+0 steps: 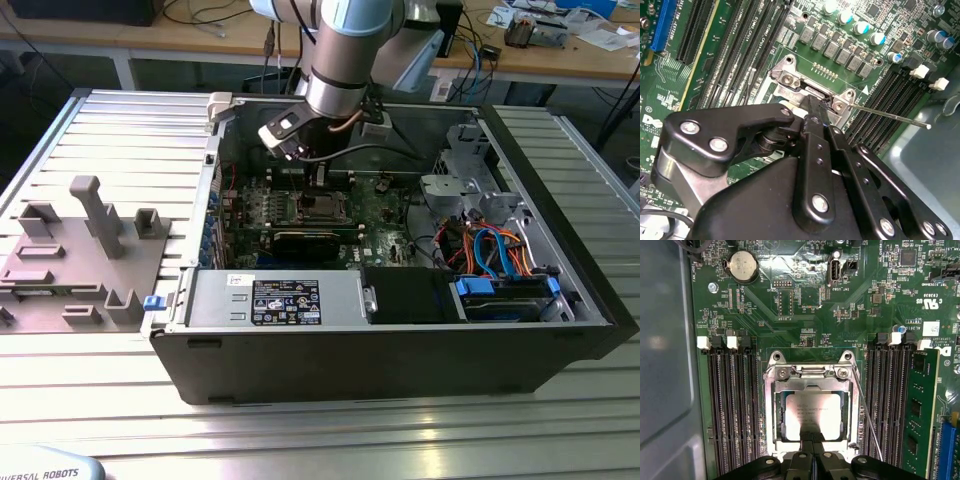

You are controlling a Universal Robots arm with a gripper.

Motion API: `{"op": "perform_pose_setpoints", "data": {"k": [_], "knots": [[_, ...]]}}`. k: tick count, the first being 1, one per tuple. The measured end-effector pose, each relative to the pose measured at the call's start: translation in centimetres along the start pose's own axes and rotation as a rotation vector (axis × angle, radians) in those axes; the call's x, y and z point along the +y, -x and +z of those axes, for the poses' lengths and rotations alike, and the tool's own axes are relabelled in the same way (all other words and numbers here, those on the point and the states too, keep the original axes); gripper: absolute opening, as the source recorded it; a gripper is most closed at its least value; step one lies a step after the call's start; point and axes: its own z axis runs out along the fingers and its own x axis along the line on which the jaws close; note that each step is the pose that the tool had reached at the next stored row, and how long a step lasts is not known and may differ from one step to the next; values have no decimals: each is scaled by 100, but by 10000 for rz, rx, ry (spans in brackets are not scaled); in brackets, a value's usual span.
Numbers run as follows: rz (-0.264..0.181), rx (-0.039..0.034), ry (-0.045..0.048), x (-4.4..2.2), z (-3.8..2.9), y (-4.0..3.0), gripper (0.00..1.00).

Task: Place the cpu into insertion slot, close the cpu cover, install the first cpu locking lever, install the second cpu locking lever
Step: 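Close the cpu cover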

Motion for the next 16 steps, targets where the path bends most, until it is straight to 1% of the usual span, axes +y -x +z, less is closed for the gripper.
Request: {"op": "perform_pose_setpoints", "data": {"k": [3, 5, 7, 11, 12, 13, 16], "knots": [[-2, 17, 9, 4, -26, -2, 11], [-2, 13, -1, 17, -67, 0, 11], [-7, 45, -21, 49, -84, 1, 11], [-18, 108, -85, 123, -96, 1, 11], [-22, 137, -118, 160, -102, 1, 11], [-25, 156, -138, 182, -105, 1, 11], [-32, 188, -157, 210, -108, 0, 11]]}}
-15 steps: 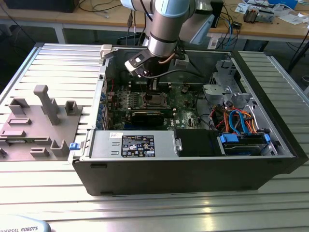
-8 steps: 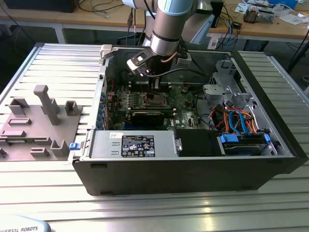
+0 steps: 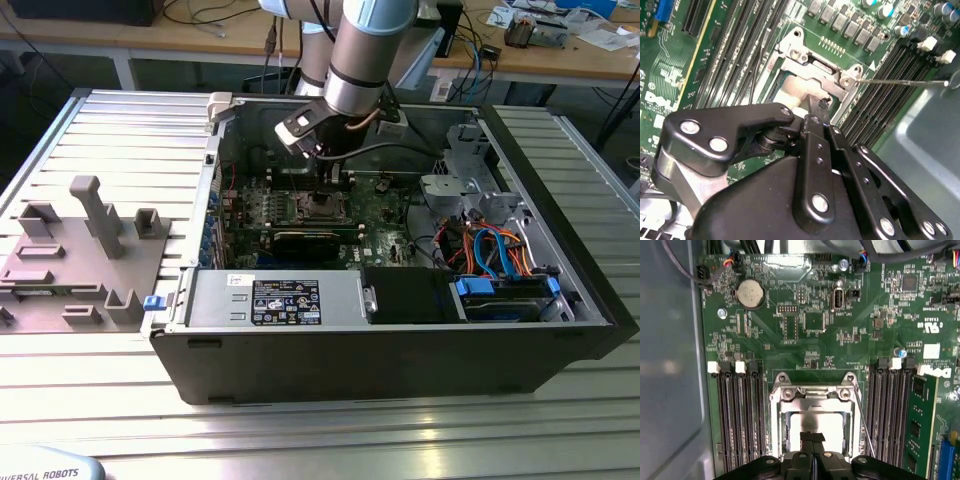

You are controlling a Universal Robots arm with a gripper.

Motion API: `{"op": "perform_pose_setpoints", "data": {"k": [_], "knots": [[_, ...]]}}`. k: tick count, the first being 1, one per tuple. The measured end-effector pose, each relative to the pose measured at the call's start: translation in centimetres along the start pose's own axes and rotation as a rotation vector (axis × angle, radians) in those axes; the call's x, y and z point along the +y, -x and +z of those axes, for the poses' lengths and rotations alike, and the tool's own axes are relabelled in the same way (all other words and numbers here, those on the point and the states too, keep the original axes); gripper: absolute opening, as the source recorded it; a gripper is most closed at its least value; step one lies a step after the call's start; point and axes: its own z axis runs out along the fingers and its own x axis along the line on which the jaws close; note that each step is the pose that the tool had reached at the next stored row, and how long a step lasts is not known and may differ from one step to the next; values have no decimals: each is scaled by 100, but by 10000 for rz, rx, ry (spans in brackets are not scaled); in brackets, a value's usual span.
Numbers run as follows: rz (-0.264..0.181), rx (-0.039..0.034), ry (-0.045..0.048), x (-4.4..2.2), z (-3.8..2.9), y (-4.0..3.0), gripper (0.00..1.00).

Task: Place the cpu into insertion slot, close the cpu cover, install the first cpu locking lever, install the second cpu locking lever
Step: 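Close the cpu cover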

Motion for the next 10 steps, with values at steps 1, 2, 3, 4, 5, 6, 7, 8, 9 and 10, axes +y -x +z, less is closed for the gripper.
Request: {"op": "perform_pose_setpoints", "data": {"k": [1, 2, 3, 4, 5, 6, 7, 8, 9, 10], "knots": [[2, 4, 0, 0, -1, 0, 11], [2, 6, 0, 0, -1, 0, 11], [2, 5, -1, 0, -3, 0, 11], [2, 5, -1, 0, -4, 0, 11], [1, 4, -1, 0, -6, 0, 11], [1, 5, -1, 0, -8, 0, 11], [1, 6, -1, -1, -11, 0, 11], [1, 6, -1, -1, -14, 0, 11], [1, 7, -1, -2, -15, 0, 11], [1, 7, -2, -2, -19, 1, 11]]}}
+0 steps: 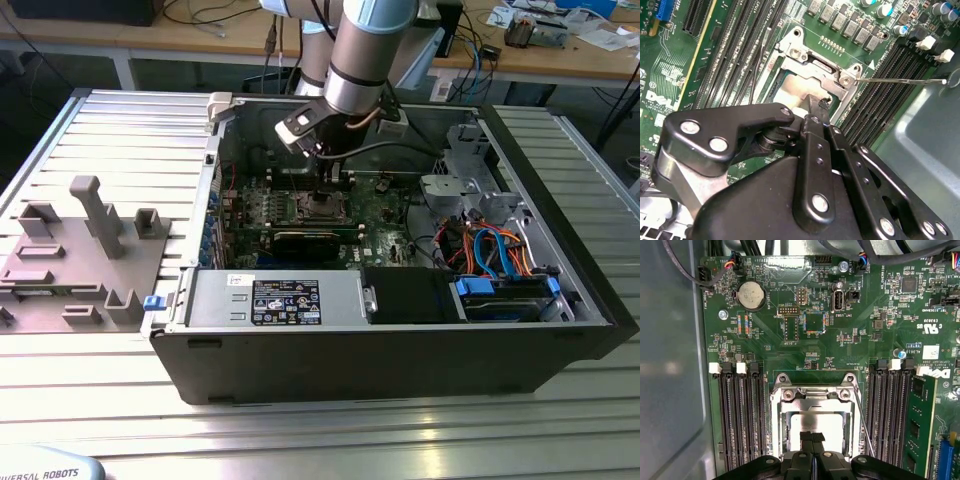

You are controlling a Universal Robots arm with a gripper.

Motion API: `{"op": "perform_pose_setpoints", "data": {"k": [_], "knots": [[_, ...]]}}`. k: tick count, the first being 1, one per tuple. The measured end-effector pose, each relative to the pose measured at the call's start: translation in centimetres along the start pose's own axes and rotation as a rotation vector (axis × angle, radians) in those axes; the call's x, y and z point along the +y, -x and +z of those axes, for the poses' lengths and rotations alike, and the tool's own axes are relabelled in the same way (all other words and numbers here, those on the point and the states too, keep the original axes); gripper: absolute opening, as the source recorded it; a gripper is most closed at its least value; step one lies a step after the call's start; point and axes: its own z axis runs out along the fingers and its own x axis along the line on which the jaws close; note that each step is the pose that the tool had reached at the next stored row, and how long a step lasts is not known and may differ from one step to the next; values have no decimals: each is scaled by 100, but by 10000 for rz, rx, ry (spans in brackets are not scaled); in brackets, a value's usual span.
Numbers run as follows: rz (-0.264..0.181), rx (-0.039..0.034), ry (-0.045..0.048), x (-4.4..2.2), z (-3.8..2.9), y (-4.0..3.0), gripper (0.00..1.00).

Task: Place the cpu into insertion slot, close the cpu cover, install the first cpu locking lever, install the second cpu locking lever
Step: 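Close the cpu cover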

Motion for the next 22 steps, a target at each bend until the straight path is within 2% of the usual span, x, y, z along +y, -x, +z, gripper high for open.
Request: {"op": "perform_pose_setpoints", "data": {"k": [4, 9, 16, 19, 22], "knots": [[-1, 3, 0, -3, -20, 0, 11], [-1, 9, 1, -12, -80, 1, 11], [-2, 12, 0, -39, -257, 2, 11], [-2, 12, 1, -48, -316, 3, 11], [-2, 11, 0, -53, -347, 4, 11]]}}
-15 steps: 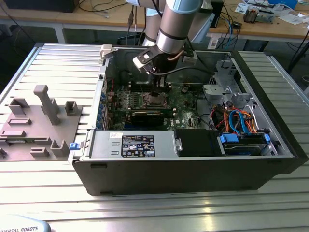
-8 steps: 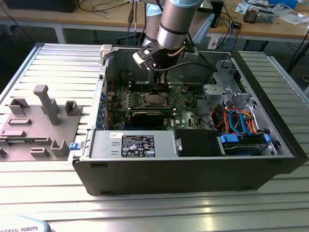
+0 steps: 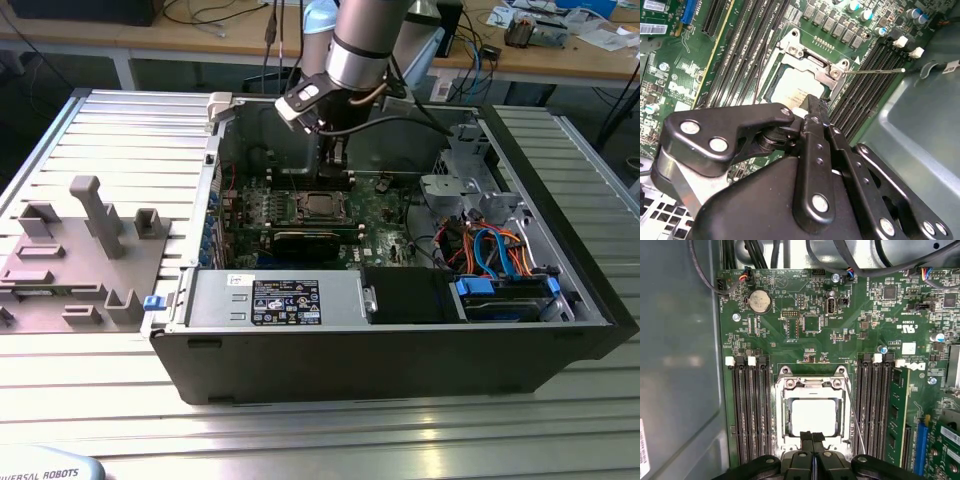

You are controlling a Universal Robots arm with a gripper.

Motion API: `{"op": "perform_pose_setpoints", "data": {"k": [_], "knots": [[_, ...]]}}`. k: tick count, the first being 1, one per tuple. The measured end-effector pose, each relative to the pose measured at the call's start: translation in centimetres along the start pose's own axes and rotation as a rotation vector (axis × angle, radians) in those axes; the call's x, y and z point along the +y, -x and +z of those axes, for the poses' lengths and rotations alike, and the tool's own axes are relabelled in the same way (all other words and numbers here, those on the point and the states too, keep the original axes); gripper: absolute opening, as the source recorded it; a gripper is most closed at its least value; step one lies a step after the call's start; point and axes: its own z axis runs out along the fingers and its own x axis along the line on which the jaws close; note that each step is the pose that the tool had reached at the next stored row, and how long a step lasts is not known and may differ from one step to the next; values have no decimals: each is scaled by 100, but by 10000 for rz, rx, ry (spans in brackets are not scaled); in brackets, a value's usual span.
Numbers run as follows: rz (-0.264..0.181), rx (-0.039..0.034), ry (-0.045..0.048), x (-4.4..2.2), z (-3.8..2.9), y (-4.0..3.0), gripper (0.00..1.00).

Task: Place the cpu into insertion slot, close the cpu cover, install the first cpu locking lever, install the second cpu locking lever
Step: 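Close the cpu cover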

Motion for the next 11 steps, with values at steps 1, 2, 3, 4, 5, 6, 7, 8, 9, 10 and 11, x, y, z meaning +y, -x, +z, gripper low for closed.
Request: {"op": "perform_pose_setpoints", "data": {"k": [1, 2, 3, 4, 5, 6, 7, 8, 9, 10, 11], "knots": [[-1, 2, 1, 0, -1, 0, 11], [-1, 4, 1, 0, -1, 0, 11], [-1, 5, 1, 0, -1, 0, 11], [-1, 4, 1, 0, -1, 0, 11], [-1, 3, 0, 0, -2, 0, 11], [-1, 3, 0, 0, -2, 0, 11], [0, 4, 22, 0, -1, 0, 11], [0, 1, 169, 0, 0, 0, 11], [1, 4, 273, 0, 1, 0, 11], [3, 8, 451, 1, 4, 0, 11], [4, 10, 645, 1, 6, 0, 11]]}}
